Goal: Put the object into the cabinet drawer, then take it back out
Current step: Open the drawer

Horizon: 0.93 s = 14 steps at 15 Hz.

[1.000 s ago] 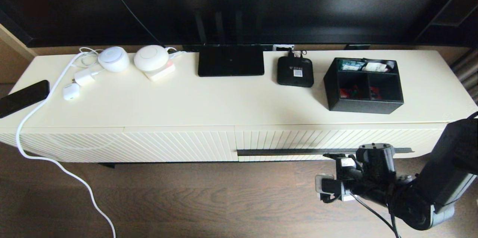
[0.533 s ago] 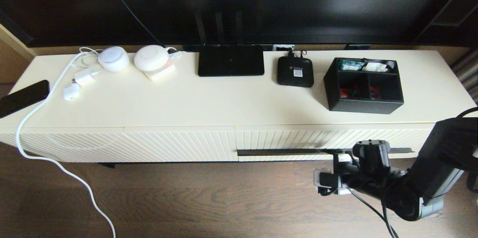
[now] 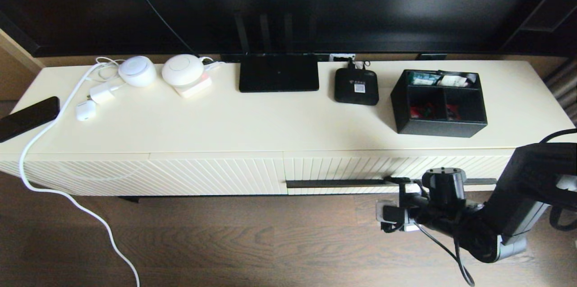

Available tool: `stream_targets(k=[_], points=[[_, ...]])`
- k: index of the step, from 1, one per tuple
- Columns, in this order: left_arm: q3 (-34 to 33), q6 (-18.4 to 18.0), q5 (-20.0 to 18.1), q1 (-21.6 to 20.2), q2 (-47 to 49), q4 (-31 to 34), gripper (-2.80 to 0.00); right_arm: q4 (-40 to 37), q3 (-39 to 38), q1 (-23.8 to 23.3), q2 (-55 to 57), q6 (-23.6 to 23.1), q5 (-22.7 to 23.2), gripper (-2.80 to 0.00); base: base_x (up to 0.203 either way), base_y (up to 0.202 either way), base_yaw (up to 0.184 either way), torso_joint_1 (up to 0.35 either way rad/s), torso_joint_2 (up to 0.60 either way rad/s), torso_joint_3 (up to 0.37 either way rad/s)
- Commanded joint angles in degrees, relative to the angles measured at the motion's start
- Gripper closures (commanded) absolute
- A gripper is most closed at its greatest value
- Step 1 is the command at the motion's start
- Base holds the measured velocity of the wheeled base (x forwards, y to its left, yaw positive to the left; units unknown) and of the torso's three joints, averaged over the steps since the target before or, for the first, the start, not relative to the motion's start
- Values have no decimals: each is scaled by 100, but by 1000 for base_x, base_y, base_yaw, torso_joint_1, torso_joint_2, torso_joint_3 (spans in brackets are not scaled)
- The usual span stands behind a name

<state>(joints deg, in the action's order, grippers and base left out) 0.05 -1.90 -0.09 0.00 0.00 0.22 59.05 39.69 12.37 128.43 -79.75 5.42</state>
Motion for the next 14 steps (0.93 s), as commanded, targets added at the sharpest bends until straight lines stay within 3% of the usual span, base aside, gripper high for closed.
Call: stream_targets(k=[1, 6, 14], points=[[-1, -3, 0, 0, 5, 4, 0, 54, -77, -18, 71, -49, 2, -280, 0, 0, 0, 0, 0, 0], [1, -3, 0, 0, 9, 4, 0, 54, -349, -33, 59, -49, 1, -280, 0, 0, 0, 0, 0, 0], [4, -3, 0, 0, 2, 3, 0, 218, -1659, -42, -401, -66, 0, -280, 0, 0, 0, 0, 0, 0]])
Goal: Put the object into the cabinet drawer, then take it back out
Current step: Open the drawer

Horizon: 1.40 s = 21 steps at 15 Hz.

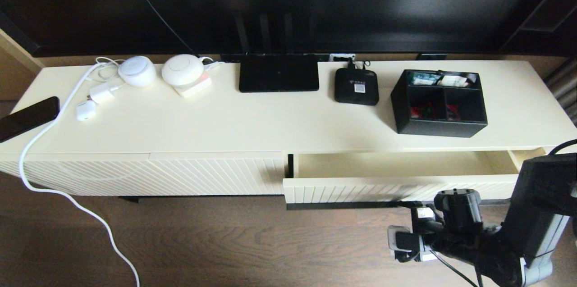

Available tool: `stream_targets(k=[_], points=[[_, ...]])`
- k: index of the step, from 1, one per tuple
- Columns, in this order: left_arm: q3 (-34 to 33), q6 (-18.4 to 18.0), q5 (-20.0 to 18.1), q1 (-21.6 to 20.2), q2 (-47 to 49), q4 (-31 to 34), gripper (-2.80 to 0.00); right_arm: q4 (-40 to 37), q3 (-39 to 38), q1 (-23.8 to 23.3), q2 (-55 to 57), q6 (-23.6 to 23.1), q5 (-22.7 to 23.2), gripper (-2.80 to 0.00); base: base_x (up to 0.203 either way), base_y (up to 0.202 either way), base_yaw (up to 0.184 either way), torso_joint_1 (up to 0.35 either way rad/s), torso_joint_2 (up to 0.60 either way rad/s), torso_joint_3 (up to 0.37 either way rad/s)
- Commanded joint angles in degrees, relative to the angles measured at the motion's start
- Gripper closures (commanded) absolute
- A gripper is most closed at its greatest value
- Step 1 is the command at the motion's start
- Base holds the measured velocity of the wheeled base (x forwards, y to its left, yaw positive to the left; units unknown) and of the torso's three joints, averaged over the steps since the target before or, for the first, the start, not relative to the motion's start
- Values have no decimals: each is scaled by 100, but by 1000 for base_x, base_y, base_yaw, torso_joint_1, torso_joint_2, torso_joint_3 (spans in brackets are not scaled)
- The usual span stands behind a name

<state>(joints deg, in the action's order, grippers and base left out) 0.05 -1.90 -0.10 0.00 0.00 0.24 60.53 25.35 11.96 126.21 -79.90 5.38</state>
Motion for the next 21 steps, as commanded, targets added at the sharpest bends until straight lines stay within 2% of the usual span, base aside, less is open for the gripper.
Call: stream_targets(k=[1, 9, 10, 14, 17, 19, 21], points=[[-5, -3, 1, 0, 1, 2, 0, 79, -385, 3, -300, -45, 7, -280, 0, 0, 0, 0, 0, 0], [4, -3, 1, 0, 9, 2, 0, -28, -1285, 94, -1840, -37, 43, -280, 0, 0, 0, 0, 0, 0], [4, -3, 1, 0, 9, 2, 0, -164, -1384, 100, -2169, -48, 47, 0, 0, 0, 0, 0, 0, 0], [1, -3, 1, 0, 9, 2, 0, -1171, -1485, 90, -3600, -14, 47, 0, 0, 0, 0, 0, 0, 0], [1, -3, 1, 0, 9, -1, 0, -2810, -1304, 70, -4980, 258, 47, 0, 0, 0, 0, 0, 0, 0], [-4, -3, 1, 0, 9, 2, 0, -5082, -781, 62, -5836, 950, 34, 0, 0, 0, 0, 0, 0, 0], [4, -3, 1, 0, 9, -1, 0, -6808, 265, 61, -6382, 2256, 31, 0, 0, 0, 0, 0, 0, 0]])
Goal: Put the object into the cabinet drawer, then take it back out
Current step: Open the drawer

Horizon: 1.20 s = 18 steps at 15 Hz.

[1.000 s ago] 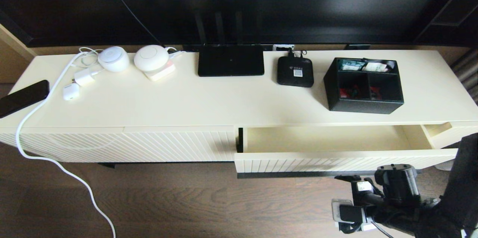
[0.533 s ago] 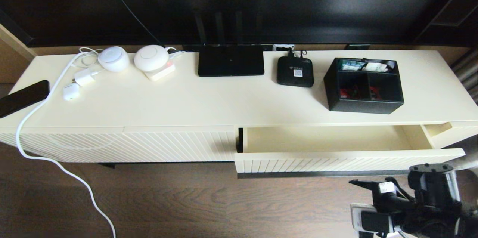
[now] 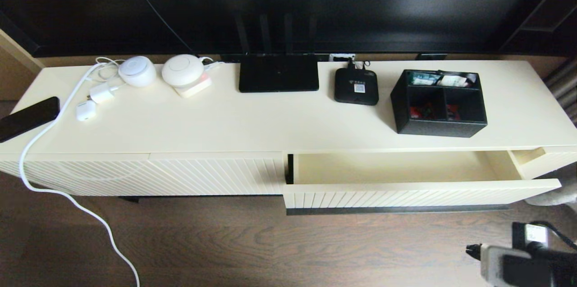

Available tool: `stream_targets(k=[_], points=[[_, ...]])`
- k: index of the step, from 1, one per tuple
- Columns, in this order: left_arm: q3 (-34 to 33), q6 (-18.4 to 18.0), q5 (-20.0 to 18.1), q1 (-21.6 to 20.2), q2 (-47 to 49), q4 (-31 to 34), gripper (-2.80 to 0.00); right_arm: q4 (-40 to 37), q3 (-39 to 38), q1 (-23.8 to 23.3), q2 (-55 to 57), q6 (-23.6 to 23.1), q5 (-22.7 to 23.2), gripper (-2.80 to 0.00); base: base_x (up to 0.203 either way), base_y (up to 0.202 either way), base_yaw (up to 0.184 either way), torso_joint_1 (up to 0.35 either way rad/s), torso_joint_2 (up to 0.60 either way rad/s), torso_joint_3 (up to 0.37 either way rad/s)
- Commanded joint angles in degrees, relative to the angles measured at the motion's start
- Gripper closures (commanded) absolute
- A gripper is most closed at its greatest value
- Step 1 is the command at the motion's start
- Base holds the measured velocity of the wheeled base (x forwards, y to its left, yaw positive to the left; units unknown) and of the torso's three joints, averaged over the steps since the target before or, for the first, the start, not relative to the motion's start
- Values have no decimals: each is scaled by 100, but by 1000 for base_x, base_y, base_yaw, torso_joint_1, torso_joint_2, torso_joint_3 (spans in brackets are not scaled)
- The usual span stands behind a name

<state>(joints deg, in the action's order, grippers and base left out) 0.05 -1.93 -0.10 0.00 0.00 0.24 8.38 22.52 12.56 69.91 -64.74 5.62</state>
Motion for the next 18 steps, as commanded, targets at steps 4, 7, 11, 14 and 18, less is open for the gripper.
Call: stream_targets(k=[4, 7, 11, 14, 18], points=[[4, -1, 1, 0, 9, 1, 0, -3097, 2276, 1, -659, 4743, -11, 0, 0, 0, 0, 0, 0, 0], [4, -1, 1, 0, 9, -7, 0, -3272, 2708, 1, 284, 5941, -221, 0, 0, 0, 0, 0, 0, 0], [-5, -1, 1, 0, 9, 0, 0, -3105, 3630, 172, 1414, 7482, -490, 0, 0, 0, 0, 0, 0, 0], [-5, -1, 1, 0, 6, -1, 0, -3062, 3956, 249, 1985, 7725, -752, 0, 0, 0, 0, 0, 0, 0], [-4, -1, 1, 0, 9, -1, 0, -2462, 3932, 435, 2584, 8000, -1288, 0, 0, 0, 0, 0, 0, 0]])
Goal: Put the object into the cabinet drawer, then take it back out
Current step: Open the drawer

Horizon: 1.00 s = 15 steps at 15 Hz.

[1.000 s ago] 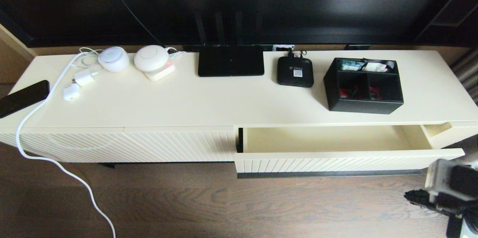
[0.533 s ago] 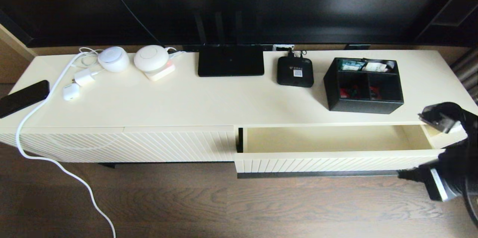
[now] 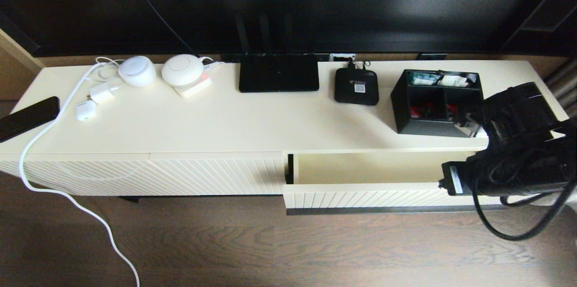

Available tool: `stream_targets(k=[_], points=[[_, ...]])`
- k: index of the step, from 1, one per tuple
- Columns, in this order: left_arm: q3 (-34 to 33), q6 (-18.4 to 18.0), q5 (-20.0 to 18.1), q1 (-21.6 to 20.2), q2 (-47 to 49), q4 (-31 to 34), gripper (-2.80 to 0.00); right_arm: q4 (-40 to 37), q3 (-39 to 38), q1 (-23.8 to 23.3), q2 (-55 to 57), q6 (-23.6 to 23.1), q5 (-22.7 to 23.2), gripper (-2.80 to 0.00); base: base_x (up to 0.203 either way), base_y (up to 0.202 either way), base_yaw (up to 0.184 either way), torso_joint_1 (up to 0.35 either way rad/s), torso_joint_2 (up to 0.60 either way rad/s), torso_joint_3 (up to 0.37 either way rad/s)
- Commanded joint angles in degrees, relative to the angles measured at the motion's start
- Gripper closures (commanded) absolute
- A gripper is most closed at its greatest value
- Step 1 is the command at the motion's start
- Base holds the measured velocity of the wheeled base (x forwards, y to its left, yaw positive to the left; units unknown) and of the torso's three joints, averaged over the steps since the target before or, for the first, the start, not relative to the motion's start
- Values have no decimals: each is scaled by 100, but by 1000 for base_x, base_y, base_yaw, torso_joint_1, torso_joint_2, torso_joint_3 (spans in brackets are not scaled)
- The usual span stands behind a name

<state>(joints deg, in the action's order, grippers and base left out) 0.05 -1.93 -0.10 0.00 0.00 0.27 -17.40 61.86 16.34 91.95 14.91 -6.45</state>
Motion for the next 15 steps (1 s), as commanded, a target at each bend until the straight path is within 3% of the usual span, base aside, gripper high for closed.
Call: stream_targets(k=[1, 15], points=[[2, -1, 1, 0, 0, -7, 0, 219, 24, 76, 484, 81, -189, 0, 0, 0, 0, 0, 0, 0], [-2, -1, 1, 0, 3, -3, 0, 1223, 235, 115, 1028, -32, -243, 0, 0, 0, 0, 0, 0, 0]])
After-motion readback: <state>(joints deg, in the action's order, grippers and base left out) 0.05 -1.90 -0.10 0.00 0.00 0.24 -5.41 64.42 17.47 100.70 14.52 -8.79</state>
